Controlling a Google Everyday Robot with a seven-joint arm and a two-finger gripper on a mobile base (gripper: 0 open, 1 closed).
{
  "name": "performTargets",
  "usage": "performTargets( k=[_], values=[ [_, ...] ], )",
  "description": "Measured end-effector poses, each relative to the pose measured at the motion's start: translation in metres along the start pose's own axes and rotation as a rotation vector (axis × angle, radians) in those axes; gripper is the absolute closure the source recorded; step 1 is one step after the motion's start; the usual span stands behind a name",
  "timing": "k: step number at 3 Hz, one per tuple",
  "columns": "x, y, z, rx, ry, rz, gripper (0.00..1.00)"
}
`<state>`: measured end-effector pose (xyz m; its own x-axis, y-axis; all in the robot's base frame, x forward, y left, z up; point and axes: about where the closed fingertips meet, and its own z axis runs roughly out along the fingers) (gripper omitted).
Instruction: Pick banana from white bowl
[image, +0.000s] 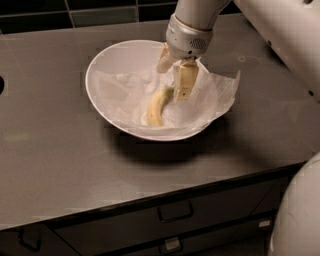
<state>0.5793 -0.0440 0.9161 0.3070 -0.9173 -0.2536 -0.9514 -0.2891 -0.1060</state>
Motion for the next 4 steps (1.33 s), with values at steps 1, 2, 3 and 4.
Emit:
performTargets(
  k=[1,2,3,4],
  values=[
    [-0.004,-0.004,0.01,-0.015,0.001,-0.014,0.37],
    [-0.005,-0.005,0.021,-0.037,0.009,-0.021,0.4],
    [-0.008,-0.006,0.03,-0.049,0.005,-0.039,0.39],
    [-0.01,-0.005,0.036,-0.06,0.003,-0.055,0.39]
  ],
)
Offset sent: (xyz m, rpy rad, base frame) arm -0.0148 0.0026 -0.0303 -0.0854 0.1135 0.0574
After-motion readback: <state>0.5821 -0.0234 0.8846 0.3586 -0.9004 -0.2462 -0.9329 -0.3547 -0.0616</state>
